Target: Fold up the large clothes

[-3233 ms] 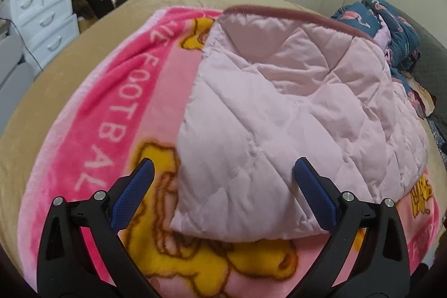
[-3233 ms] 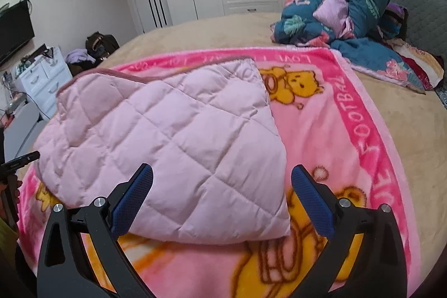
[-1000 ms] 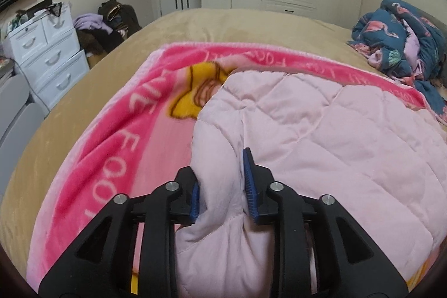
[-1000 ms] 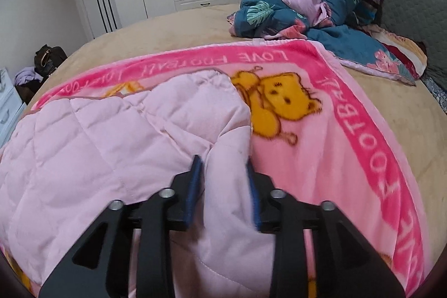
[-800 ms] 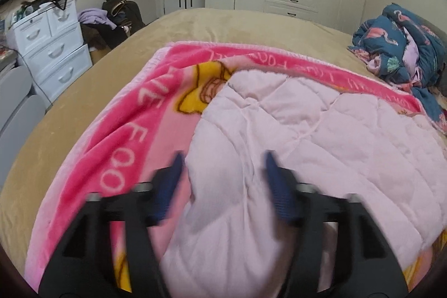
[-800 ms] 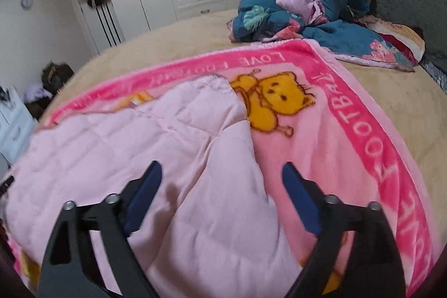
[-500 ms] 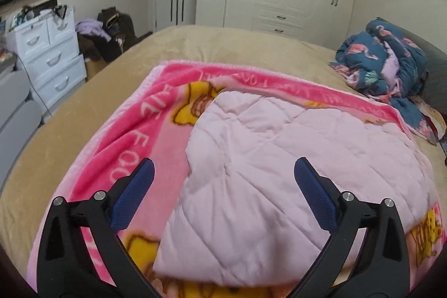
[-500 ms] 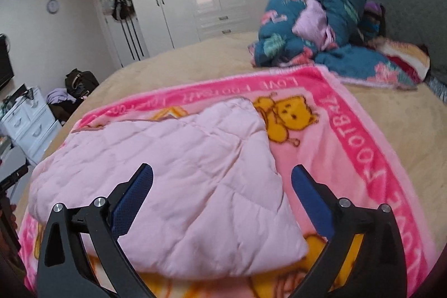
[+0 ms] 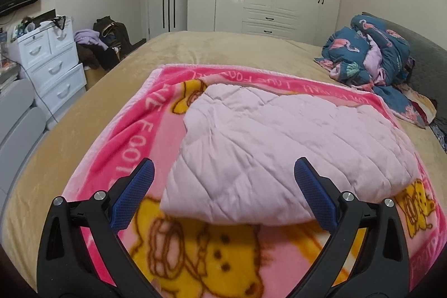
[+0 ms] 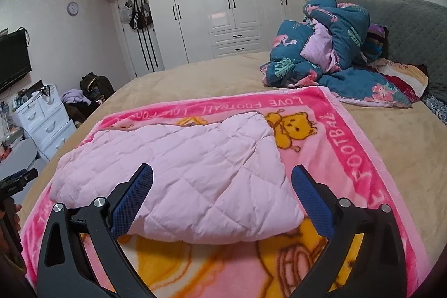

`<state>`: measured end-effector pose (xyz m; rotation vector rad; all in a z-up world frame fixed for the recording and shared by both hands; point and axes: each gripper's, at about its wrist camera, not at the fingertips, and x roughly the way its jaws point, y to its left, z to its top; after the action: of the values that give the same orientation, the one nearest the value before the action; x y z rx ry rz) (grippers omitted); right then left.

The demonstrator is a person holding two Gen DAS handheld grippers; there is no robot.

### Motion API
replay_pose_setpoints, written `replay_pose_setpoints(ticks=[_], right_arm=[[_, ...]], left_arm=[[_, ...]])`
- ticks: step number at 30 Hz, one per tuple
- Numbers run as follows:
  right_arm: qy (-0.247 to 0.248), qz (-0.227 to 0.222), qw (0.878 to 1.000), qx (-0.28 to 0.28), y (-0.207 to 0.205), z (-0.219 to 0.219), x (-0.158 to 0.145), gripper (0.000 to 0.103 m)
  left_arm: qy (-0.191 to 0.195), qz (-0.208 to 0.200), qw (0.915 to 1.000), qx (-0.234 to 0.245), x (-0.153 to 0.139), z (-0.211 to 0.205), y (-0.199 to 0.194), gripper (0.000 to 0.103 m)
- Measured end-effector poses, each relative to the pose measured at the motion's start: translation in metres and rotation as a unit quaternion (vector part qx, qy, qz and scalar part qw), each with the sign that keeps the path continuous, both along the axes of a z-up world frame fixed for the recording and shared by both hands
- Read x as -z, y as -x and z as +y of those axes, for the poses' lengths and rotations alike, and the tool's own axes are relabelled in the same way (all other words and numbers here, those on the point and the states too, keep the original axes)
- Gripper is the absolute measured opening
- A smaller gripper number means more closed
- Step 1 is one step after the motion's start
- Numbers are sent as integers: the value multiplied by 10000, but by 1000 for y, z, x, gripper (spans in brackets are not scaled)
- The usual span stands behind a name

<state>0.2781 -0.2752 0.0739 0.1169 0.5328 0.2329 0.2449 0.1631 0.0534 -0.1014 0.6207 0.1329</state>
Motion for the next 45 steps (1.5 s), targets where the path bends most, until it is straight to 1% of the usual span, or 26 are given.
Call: replay_pose_setpoints(ticks=[7, 13, 16, 23, 31, 33, 36, 40, 43, 45], right_arm=[[-37, 26, 10000, -41, 23, 0, 1, 99], [-16, 121, 9999, -32, 37, 2, 11, 99], [1, 159, 9999, 4, 43, 2, 18, 99], [-77, 357, 9993, 120, 49, -2, 36, 99], [-163, 612, 9978, 218, 48, -2, 57, 99], [-178, 702, 9971, 240, 45, -1, 63, 99], [-230, 836, 9958, 287, 41, -1, 70, 99], [-392, 1094, 9922, 443, 31, -3, 85, 99], [-709, 1390, 9859, 601, 18, -8, 99, 99], [-973, 1582, 9802, 686, 8, -12, 108, 99]], left_arm=[[6, 68, 10000, 40, 4, -5, 26, 94], [-120, 206, 9997, -80, 13, -4, 38, 94], [-85, 258, 9996, -116, 16, 0, 43, 94], [-52, 356, 9992, -193, 23, 4, 51, 94], [65, 596, 9980, -223, 42, 6, 52, 94], [164, 655, 9975, -214, 47, 7, 52, 94], [418, 785, 9958, -234, 57, 12, 50, 94], [791, 969, 9914, -372, 72, 16, 42, 94], [1038, 1075, 9882, -347, 81, 13, 31, 94], [1307, 1111, 9844, -384, 86, 15, 23, 94]])
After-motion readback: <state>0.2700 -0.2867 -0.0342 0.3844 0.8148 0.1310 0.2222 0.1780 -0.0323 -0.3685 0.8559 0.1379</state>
